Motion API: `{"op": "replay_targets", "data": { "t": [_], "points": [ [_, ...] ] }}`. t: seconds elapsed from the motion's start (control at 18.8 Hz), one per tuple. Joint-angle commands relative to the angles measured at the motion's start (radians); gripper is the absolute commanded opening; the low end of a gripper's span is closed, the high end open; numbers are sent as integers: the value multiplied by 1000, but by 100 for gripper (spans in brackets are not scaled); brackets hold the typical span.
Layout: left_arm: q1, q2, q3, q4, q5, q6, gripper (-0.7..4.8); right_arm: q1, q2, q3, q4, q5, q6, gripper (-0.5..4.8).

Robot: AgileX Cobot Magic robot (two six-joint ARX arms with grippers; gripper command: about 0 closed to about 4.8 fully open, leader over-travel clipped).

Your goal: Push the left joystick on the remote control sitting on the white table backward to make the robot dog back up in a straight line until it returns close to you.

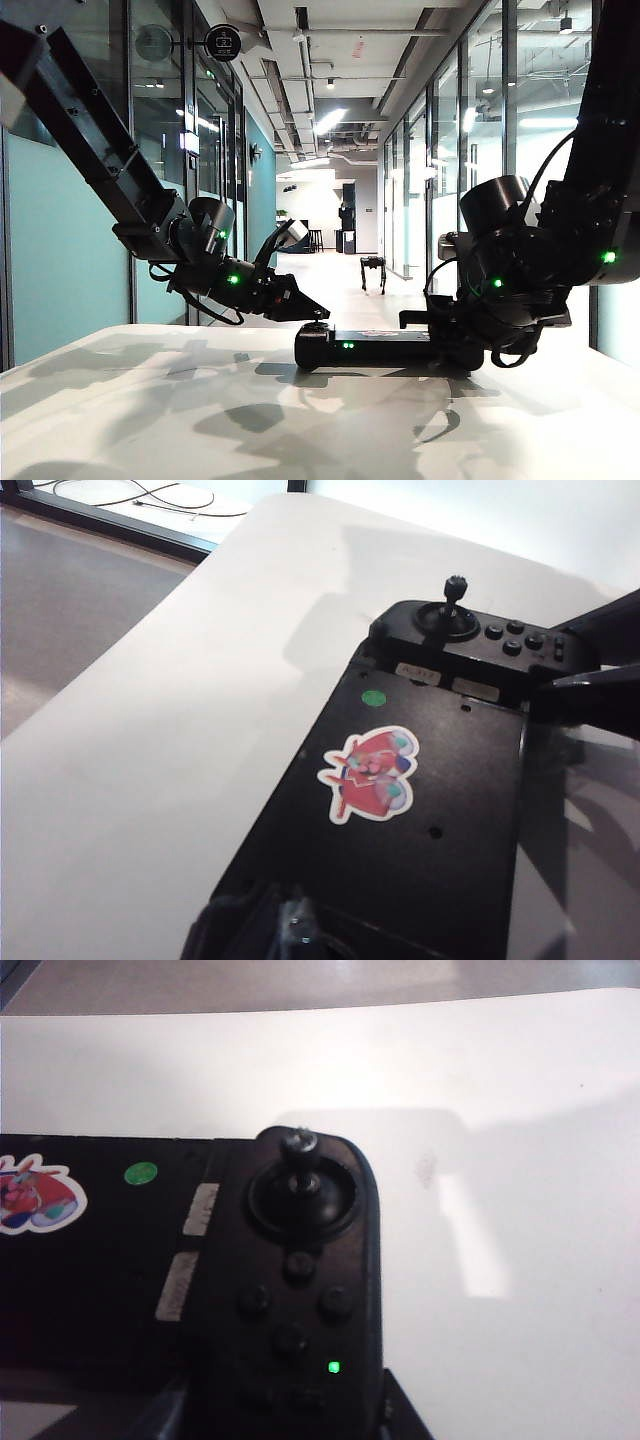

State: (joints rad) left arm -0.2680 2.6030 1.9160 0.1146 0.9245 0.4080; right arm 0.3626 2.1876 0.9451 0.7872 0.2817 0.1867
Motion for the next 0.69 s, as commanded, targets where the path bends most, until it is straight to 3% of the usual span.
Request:
{"op": "replay_targets", "data": {
  "t": [0.05, 0.69],
  "points": [
    [-4, -2, 2, -3, 23, 4, -6, -1, -5, 3, 25, 15, -3, 156],
    [-4, -2, 2, -17, 23, 8, -6, -1, -5, 3, 25, 15, -3, 156]
  ]
}}
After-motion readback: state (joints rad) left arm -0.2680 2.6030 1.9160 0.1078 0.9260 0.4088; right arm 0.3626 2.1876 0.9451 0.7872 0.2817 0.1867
